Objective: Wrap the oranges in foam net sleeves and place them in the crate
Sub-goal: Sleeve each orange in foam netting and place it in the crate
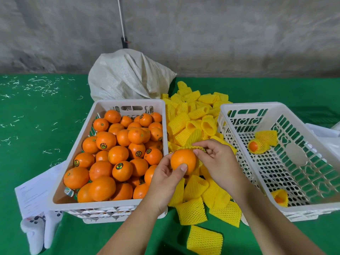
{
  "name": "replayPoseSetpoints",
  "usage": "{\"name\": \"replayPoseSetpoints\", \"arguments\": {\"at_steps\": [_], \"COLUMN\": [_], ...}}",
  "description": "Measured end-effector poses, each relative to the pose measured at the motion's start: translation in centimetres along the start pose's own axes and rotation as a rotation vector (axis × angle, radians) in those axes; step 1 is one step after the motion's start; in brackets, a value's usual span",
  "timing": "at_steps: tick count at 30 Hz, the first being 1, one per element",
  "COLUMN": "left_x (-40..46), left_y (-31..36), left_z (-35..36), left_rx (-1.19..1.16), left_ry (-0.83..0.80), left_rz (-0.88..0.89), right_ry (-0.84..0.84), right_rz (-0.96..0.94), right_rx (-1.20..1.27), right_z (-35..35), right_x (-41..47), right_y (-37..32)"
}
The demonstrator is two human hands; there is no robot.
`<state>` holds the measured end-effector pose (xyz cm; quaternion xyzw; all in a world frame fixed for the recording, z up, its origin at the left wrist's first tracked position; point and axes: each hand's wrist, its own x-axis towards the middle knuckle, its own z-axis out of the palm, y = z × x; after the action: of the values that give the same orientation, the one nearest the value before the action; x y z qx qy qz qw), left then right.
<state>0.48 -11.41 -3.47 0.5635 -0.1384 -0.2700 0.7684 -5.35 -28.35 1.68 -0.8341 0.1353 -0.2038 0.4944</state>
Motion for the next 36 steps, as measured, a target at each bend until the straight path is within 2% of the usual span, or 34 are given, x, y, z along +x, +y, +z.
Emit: {"name": "replayPoseSetpoints", "arguments": {"at_steps": [2,6,12,16,19,22,25,27,31,34,36], "left_x": [-0.1,-0.1,0.6,1.0,1.1,1.1,1.2,1.1,0.9,0.6,0.4], "left_y": [-0.2,-0.2,-0.9,-1.5,-1.6,-1.6,-1.9,-2.0,-2.3,-2.0,-1.9], "left_z": [0.1,-0.1,-0.2,-1.5,-1.6,-0.8,-0.9,-0.8,-1.2,-1.7,-1.3], "left_rx": [0.004,0.035,-0.071,-0.23,-0.175,-0.123,-0.153,-0.117,-0.075,-0.093,-0.029], "left_ry": [0.002,-0.026,0.041,-0.098,-0.165,-0.077,0.024,0.052,-0.037,-0.112,-0.098], "left_rz": [0.024,0.028,0.013,0.02,0.083,0.131,0.121,0.122,0.131,0.166,0.203], "right_ry": [-0.014,-0.036,-0.171,-0.214,-0.13,-0.01,-0.017,0.006,-0.007,0.006,0.058], "right_rz": [-0.013,-0.057,-0.261,-0.213,-0.227,-0.293,-0.432,-0.443,-0.275,-0.332,-0.351], "right_rx": [0.02,-0.102,-0.2,-0.216,-0.226,-0.347,-0.399,-0.392,-0.238,-0.252,-0.297], "right_z": [-0.2,-0.6,0.3,0.7,0.6,0.4,1.1,1.6,1.7,1.5,1.2], "right_x": [-0.6,-1.9,-3.2,-3.2,-2.7,-2.7,-4.0,-4.3,-3.7,-3.2,-2.9], "right_y": [-0.6,-1.5,-3.0,-2.3,-1.8,-1.6,-1.9,-1.8,-1.5,-1.5,-1.5]}}
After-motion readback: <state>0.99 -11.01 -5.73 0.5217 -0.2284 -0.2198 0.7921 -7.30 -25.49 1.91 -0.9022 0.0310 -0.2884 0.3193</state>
